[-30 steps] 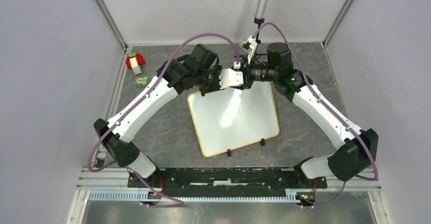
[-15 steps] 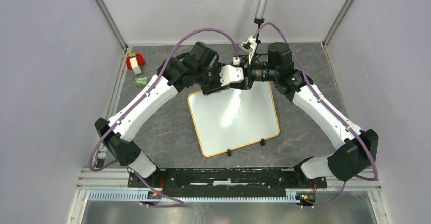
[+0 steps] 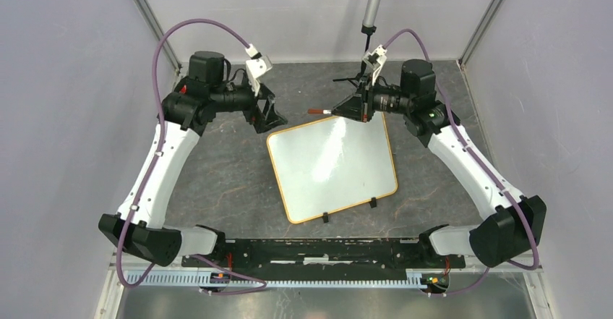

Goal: Write a sentence on the whiteboard
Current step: Open the whiteboard marker.

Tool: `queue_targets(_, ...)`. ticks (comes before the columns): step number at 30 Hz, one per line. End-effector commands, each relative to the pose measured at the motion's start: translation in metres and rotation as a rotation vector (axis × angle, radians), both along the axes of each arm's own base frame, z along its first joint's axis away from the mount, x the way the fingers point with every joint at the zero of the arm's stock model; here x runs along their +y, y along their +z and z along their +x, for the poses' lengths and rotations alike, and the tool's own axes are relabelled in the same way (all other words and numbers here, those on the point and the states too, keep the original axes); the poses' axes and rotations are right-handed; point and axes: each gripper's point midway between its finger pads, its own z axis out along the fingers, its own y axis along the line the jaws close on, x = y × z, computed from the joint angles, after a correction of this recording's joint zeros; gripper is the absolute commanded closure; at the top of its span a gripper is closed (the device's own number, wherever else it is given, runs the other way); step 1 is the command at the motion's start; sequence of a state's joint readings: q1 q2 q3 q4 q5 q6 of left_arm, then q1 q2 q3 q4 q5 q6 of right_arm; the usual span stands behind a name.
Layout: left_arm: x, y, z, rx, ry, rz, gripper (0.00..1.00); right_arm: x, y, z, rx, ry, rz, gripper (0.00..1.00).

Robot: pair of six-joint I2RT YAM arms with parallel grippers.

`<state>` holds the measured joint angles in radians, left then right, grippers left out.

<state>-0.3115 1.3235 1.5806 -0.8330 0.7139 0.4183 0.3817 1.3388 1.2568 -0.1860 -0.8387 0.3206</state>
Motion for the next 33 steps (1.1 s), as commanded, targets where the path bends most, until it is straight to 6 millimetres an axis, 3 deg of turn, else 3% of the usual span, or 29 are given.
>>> queue_targets(1, -0.022, 0.004, -0.032, -0.032, -0.212, -0.115, 0.07, 0.008, 0.021, -0.023, -0.077, 0.132, 0.091, 1.0)
queue_targets(6, -0.03, -0.007, -0.042, -0.08, -0.325, -0.098, 0.2, 0.016, 0.013, -0.035, -0.032, 0.185, 0.1, 1.0)
queue_targets(15, -0.048, -0.028, -0.052, -0.135, -0.396, 0.039, 0.35, 0.034, 0.017, -0.052, -0.046, 0.253, 0.115, 1.0)
queue_targets(26, -0.054, -0.022, -0.052, -0.118, -0.389, 0.021, 0.83, 0.038, 0.007, -0.057, -0.039, 0.271, 0.081, 1.0)
queue_targets(29, -0.055, -0.021, -0.048, -0.107, -0.366, 0.011, 0.96, 0.038, 0.007, -0.058, -0.041, 0.274, 0.082, 0.91)
queue_targets(31, -0.057, -0.019, -0.045, -0.101, -0.346, 0.0, 0.98, 0.038, 0.007, -0.058, -0.04, 0.276, 0.082, 0.77)
queue_targets(33, -0.058, -0.017, -0.042, -0.098, -0.334, -0.006, 0.97, 0.038, 0.007, -0.058, -0.039, 0.279, 0.082, 0.74)
